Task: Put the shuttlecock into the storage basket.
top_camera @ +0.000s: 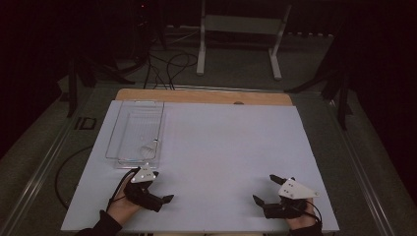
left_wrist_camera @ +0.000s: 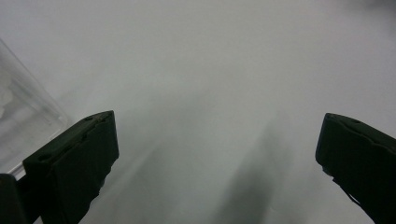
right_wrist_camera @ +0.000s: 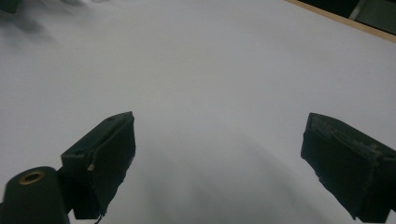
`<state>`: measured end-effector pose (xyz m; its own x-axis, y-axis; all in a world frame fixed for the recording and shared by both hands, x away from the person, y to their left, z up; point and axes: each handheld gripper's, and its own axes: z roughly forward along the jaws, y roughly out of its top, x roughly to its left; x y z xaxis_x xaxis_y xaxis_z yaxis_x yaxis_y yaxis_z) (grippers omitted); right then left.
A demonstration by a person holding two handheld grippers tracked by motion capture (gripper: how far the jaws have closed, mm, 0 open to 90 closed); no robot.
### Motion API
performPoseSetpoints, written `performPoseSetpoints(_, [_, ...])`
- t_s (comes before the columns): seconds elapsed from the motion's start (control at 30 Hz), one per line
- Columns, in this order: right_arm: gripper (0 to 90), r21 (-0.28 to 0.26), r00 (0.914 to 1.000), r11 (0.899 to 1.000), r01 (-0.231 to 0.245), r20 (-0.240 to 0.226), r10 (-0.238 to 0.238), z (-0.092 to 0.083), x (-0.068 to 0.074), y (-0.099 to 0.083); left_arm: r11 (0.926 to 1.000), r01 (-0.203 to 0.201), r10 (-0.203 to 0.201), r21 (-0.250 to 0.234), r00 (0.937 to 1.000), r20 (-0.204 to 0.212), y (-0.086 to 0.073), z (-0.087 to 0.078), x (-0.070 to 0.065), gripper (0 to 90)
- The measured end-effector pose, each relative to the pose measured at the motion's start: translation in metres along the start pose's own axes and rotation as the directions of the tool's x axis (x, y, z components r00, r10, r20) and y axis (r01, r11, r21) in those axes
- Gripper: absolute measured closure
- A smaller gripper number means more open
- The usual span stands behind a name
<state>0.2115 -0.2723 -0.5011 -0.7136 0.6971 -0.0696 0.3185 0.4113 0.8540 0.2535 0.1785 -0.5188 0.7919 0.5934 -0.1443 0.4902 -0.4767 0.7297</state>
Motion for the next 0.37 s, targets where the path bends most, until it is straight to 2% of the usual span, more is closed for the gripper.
performPoseSetpoints(0.37, [9.9, 0.006, 1.0000, 1.000, 0.004, 0.004, -0.004, -0.0003, -0.0001, 0.0001, 1.0000, 0.009, -0.009, 0.000, 0.9999, 0.005, -0.0004, 0.0004, 0.0004, 0.2])
